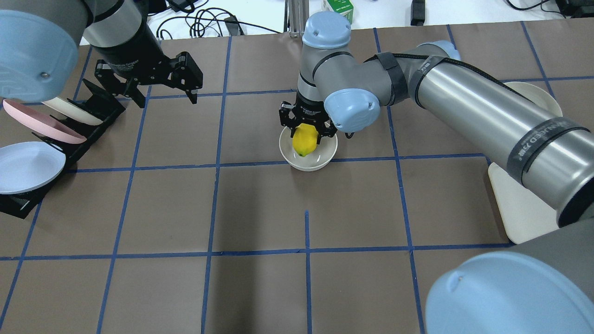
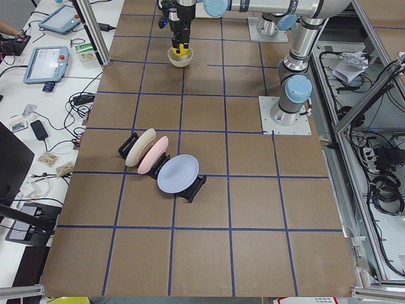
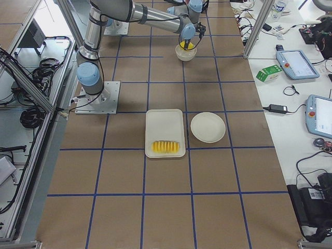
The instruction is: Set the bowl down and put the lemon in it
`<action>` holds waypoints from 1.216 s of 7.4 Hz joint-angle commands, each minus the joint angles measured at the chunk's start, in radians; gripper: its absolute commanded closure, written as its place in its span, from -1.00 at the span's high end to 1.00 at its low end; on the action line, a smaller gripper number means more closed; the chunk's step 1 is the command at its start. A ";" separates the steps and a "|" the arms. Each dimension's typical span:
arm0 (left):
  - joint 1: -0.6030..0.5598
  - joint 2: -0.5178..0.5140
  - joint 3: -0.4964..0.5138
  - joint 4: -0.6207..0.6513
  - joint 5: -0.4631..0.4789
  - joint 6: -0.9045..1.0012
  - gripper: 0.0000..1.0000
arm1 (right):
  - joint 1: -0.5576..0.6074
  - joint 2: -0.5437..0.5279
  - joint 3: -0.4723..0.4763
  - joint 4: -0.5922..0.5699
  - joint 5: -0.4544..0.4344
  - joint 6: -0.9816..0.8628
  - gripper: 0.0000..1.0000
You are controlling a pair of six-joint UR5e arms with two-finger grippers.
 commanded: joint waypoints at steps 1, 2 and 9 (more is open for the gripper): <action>0.000 0.000 0.000 -0.002 0.000 0.000 1.00 | 0.004 0.008 0.022 -0.011 -0.001 0.002 -0.85; 0.003 0.001 0.001 0.002 0.000 0.002 1.00 | 0.004 0.011 0.022 -0.031 0.000 -0.005 -0.66; 0.011 0.001 0.000 -0.002 0.000 0.002 1.00 | 0.002 0.044 0.023 -0.082 -0.017 -0.010 0.36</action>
